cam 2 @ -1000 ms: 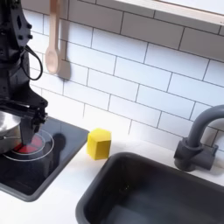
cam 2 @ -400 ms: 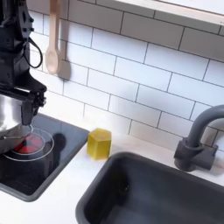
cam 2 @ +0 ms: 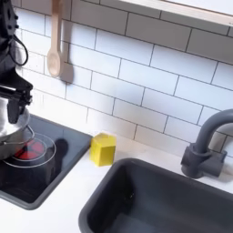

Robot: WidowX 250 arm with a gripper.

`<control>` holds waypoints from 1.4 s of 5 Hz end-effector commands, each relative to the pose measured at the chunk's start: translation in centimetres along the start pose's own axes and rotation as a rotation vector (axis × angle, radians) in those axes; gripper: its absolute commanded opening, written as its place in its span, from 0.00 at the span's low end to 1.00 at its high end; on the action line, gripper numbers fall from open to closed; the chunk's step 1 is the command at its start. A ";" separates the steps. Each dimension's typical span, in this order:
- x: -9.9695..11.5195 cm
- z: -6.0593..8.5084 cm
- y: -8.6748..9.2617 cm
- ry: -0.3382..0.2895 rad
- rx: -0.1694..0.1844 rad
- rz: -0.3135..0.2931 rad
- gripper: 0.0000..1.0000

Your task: Slide pot right

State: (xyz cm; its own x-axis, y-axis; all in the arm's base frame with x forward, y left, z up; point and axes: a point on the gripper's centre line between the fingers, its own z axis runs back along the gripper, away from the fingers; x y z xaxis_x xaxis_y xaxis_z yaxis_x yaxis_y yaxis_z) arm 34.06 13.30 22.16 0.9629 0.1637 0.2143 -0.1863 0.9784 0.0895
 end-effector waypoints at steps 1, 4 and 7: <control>0.9 -1.2 1.0 0.022 -0.002 0.006 1.00; 1.8 -3.9 1.0 0.084 -0.002 0.001 1.00; 2.5 -5.6 1.5 0.113 0.005 0.006 1.00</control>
State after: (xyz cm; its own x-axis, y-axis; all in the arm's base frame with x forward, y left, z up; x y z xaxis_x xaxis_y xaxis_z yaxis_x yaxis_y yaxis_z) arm 37.27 15.86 17.38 0.9778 0.1819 0.1040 -0.1916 0.9771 0.0924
